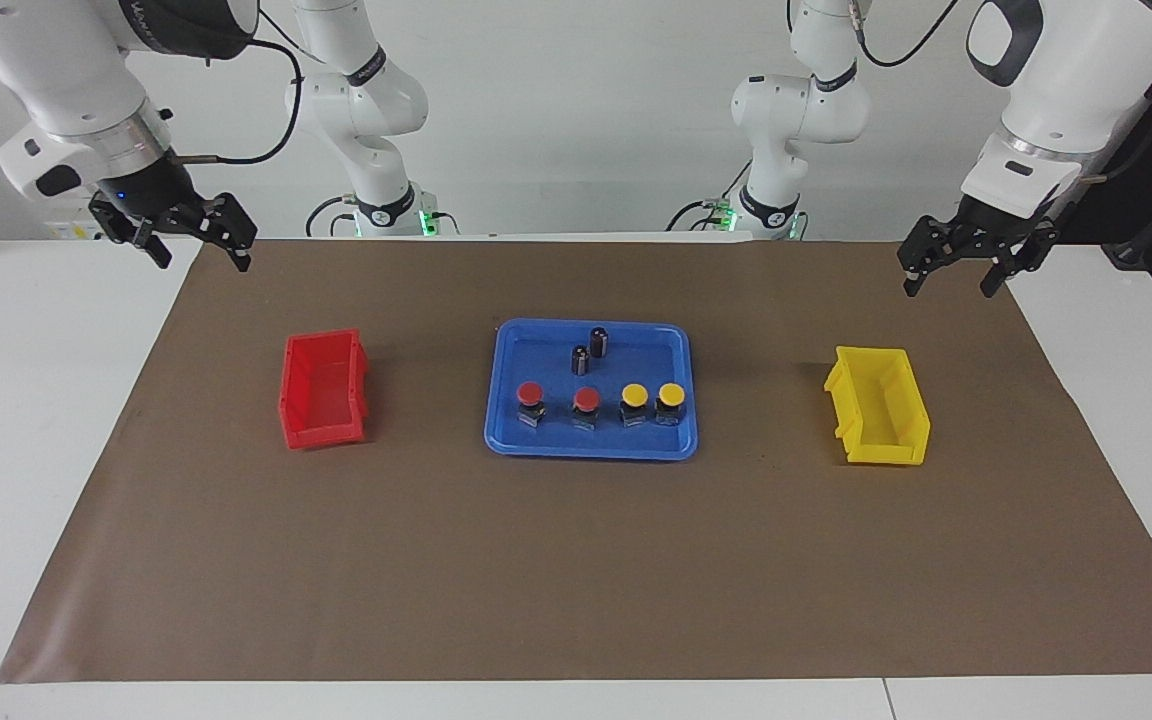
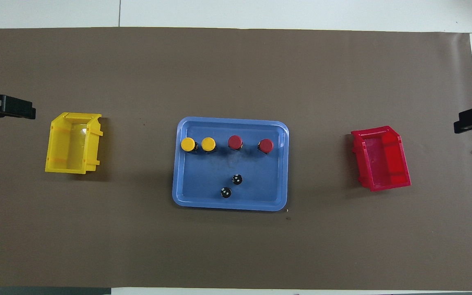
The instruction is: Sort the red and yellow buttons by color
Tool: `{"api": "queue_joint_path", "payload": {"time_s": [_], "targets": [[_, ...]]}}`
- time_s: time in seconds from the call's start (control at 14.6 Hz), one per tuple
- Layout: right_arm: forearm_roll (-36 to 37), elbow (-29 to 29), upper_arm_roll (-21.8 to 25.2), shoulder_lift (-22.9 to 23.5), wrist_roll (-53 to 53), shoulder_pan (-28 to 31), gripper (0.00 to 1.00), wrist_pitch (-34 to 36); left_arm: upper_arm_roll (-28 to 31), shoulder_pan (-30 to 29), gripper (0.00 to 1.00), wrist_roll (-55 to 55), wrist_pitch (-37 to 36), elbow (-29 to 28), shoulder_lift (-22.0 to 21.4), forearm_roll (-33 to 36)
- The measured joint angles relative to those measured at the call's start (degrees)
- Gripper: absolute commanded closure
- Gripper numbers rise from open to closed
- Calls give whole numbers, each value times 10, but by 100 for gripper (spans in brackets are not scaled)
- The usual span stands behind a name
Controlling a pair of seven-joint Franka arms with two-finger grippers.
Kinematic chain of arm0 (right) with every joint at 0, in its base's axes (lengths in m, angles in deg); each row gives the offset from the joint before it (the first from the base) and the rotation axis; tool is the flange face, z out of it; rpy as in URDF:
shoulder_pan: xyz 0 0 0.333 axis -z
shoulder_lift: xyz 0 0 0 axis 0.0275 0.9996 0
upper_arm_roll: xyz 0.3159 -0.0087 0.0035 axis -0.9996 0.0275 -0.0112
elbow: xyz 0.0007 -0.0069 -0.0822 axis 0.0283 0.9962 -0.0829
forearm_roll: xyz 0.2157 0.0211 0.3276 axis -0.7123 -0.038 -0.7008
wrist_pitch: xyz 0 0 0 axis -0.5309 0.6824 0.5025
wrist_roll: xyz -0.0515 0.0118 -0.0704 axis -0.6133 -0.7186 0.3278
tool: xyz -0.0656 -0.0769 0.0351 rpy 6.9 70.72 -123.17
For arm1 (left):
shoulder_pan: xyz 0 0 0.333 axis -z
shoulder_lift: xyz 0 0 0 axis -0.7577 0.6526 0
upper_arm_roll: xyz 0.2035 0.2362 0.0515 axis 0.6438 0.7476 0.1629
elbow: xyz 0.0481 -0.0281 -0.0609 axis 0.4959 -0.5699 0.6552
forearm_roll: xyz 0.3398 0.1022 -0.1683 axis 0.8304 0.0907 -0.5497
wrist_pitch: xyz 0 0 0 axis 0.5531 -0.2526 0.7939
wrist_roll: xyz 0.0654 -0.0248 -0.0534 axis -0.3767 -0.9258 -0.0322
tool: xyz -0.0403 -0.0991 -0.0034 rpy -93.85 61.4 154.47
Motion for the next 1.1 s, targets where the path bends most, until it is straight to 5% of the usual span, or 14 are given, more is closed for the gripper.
{"api": "queue_joint_path", "payload": {"time_s": [1.1], "targets": [[0, -2, -1, 0, -5, -29, 0, -1, 5, -19, 0, -47, -33, 0, -4, -4]]}}
